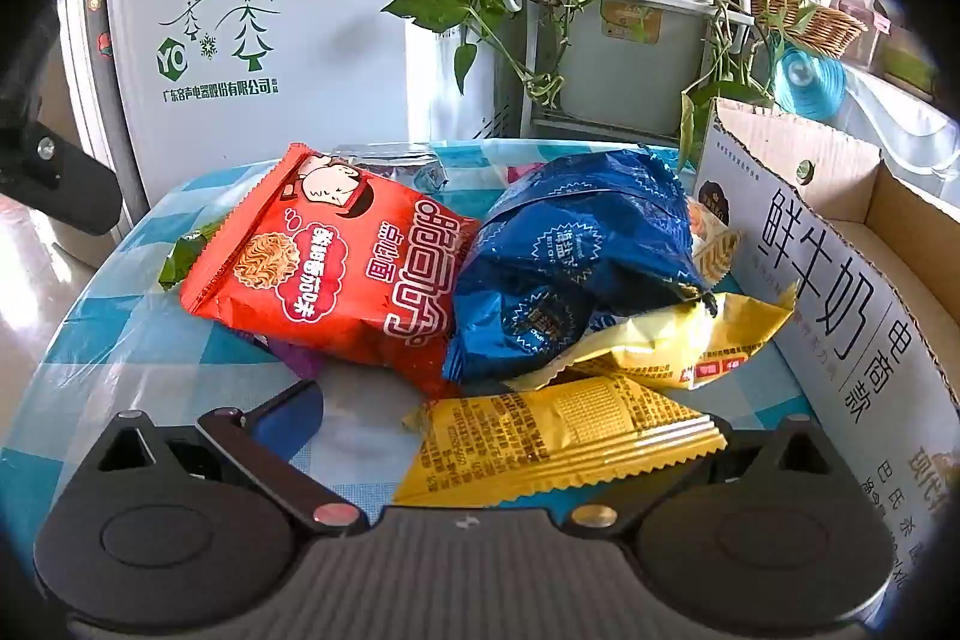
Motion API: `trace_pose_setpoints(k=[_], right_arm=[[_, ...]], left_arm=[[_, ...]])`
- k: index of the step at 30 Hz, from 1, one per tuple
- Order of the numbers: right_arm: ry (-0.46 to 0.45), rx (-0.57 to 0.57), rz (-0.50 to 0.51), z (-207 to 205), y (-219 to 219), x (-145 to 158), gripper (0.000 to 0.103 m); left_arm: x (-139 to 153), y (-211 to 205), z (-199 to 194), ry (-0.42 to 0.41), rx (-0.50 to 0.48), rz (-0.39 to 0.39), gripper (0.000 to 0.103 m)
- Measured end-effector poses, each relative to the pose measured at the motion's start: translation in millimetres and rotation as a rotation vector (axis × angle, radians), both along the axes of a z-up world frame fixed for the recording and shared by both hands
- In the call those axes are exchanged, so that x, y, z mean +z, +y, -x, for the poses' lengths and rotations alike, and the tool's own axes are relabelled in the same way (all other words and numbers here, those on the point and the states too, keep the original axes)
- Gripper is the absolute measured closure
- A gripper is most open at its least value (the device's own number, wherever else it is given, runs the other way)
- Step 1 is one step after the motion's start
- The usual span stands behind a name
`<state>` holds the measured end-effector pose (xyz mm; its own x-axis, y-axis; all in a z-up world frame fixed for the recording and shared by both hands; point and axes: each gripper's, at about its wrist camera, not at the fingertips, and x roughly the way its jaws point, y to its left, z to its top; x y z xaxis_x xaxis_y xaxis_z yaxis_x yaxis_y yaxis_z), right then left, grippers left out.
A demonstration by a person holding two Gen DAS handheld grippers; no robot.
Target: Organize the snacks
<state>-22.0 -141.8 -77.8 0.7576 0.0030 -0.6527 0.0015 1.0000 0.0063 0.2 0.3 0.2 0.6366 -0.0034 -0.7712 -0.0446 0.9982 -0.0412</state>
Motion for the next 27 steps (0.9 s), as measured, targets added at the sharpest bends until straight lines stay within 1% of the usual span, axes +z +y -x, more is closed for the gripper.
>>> trace_pose_setpoints(k=[5, 8, 11, 15, 16, 17, 21, 23, 25, 27], right_arm=[[0.001, 0.0, 0.001, 0.9, 0.0, 0.1, 0.0], [0.028, -0.007, -0.005, 1.1, -0.3, 4.1, 0.0], [0.139, 0.013, -0.003, 2.2, 0.8, 14.1, 0.0], [0.346, 0.037, -0.004, -4.2, 3.2, 26.6, 0.0], [0.387, 0.053, -0.009, -4.1, 2.7, 29.5, 0.0], [0.406, 0.05, -0.019, -3.2, 1.4, 33.0, 0.0], [0.385, 0.028, -0.087, 2.5, -8.0, 57.9, 0.0], [0.385, 0.017, -0.089, 0.2, -15.8, 71.6, 0.0], [0.351, 0.012, -0.096, -2.5, -25.7, 83.0, 0.0], [0.338, -0.005, -0.076, -8.7, -34.6, 90.9, 0.0]], left_arm=[[0.4, 2.0, -2.9, 0.02, 0.018, 0.013, 0.001], [-3.4, 2.2, -3.0, 0.026, 0.02, 0.033, 0.001], [-7.2, 2.5, -6.5, 0.031, 0.012, 0.03, 0.001], [-2.6, 3.4, -1.7, 0.003, 0.013, -0.003, 0.001], [-1.6, 3.0, -1.2, -0.003, 0.012, -0.007, 0.001], [-0.4, 2.8, -1.0, -0.004, 0.01, -0.007, 0.001], [3.7, 2.1, -0.1, -0.005, 0.009, -0.012, 0.001], [5.3, 1.0, -0.5, -0.002, 0.013, -0.021, 0.001], [5.2, -0.6, -1.1, 0.015, 0.014, -0.016, 0.001], [5.5, -2.6, -1.0, 0.016, 0.013, -0.019, 0.001]])
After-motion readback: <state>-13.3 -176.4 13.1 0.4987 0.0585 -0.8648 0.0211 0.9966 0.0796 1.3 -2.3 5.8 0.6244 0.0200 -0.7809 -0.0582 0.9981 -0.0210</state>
